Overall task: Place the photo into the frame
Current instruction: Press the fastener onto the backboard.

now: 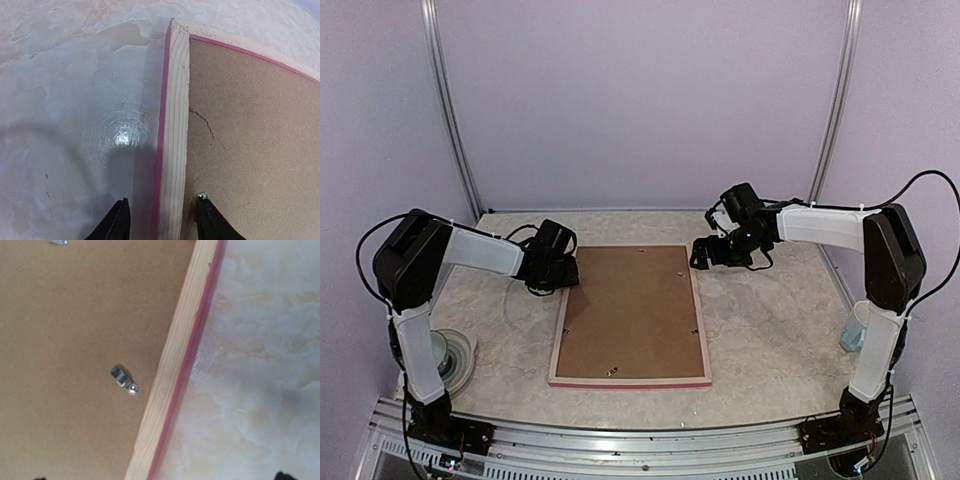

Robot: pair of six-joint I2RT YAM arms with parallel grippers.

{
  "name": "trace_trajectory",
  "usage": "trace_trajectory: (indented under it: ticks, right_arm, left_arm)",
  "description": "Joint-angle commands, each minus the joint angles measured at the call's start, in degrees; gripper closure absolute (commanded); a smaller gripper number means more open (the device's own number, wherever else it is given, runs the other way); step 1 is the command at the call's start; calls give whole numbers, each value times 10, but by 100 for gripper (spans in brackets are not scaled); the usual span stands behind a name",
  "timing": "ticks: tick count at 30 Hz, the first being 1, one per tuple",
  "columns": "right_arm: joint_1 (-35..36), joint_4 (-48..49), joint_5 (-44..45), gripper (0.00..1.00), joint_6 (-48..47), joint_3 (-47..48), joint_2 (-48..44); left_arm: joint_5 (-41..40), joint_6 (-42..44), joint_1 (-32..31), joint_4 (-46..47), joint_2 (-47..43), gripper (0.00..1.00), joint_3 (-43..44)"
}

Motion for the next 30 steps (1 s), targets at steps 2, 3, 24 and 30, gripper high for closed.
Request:
trace_trajectory:
  ticks: [2, 3, 24, 30]
  right_arm:
    - [-3, 7, -3, 1, 6, -10, -13]
    - [-3, 7, -3, 1, 6, -10, -13]
    - [-3, 2, -2, 1, 2, -3, -7]
    - [-3, 2, -3, 1, 1, 0, -3]
  left_arm:
    - [2, -2, 2, -11, -21, 55, -13]
    - [6, -2, 2, -11, -21, 55, -13]
    - [21, -8, -4, -8, -19, 55, -14]
    - [22, -10, -6, -10, -18, 55, -19]
